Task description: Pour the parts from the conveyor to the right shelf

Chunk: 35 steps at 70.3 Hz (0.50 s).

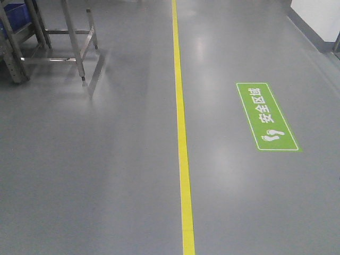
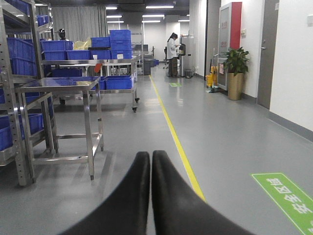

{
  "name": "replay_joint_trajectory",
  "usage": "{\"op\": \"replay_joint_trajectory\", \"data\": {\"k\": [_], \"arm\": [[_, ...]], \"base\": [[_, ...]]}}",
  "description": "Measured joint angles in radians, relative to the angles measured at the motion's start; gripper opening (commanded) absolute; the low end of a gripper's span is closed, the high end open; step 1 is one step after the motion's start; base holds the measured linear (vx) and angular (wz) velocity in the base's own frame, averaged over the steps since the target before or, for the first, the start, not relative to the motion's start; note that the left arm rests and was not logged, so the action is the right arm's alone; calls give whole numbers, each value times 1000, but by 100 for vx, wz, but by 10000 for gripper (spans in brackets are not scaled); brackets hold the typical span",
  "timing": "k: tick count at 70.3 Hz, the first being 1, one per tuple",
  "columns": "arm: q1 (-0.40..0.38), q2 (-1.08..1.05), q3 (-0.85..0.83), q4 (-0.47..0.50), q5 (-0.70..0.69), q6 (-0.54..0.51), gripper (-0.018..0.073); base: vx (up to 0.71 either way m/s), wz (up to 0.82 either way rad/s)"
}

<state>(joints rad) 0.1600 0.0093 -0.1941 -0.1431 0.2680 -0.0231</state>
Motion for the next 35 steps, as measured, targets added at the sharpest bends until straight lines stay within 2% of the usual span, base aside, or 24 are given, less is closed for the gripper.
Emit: {"op": "replay_joint_trajectory", "data": {"k": [35], "arm": [[0,0,0,0,0,0,-9]], "base": [[71,2]]}}
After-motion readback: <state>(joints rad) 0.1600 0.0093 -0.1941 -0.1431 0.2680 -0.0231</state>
